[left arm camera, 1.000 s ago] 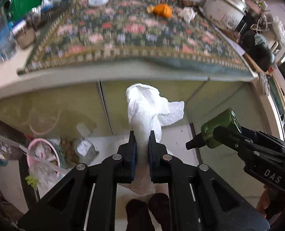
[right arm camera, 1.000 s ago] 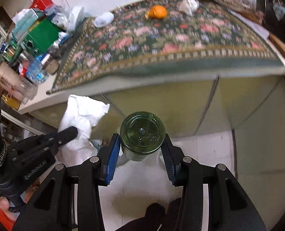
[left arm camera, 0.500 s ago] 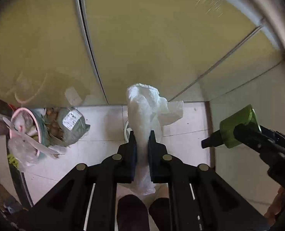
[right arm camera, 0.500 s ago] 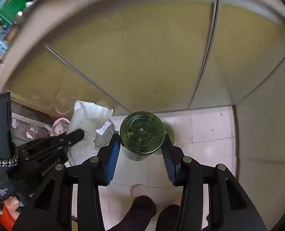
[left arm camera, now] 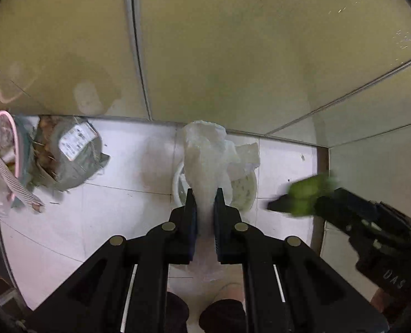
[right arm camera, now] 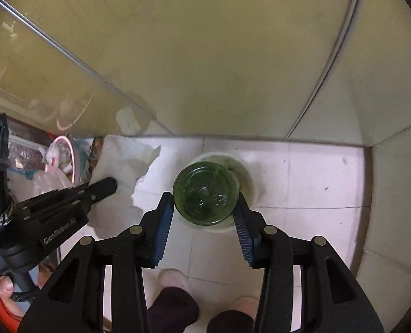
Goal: Collect trash
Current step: 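Open both tools to drop the tissue and jar into the bin, then raise both tools back toward the orange peel and tissue, then grasp the orange peel with the left tool while the right tool grasps the crumpled white tissue, then carry the orange peel and tissue down over the floor bin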
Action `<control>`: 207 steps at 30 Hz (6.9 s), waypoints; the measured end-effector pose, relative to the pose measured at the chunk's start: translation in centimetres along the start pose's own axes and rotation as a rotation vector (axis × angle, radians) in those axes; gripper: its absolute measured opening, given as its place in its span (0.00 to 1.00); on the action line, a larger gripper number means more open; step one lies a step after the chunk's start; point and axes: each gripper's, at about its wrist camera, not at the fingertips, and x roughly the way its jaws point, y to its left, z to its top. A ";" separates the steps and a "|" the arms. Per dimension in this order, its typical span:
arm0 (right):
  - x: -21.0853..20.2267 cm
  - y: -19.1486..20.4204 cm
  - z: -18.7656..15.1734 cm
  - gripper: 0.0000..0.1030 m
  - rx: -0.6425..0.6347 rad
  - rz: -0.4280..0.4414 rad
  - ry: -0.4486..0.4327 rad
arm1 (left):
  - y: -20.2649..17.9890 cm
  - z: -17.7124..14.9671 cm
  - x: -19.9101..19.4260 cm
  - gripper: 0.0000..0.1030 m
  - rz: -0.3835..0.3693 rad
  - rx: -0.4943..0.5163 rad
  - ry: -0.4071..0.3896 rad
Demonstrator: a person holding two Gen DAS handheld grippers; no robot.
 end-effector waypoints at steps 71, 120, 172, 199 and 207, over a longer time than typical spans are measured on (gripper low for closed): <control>-52.5 9.2 12.5 0.50 0.111 -0.097 -0.705 | -13.8 15.8 -56.5 0.55 0.043 0.284 -0.605; -33.6 -5.9 45.1 0.34 0.164 -0.038 -0.361 | -25.8 45.5 -32.7 0.62 -0.060 0.282 -0.156; -46.9 4.6 22.0 0.33 -0.040 0.034 -0.546 | -18.5 21.7 -50.6 0.33 0.017 0.204 -0.501; -35.6 12.6 1.3 0.33 0.047 -0.037 -0.269 | -5.8 1.5 -37.4 0.33 0.032 0.205 -0.136; -25.5 7.9 1.1 0.33 0.042 -0.048 -0.145 | -3.5 1.4 -26.9 0.33 0.053 0.100 -0.108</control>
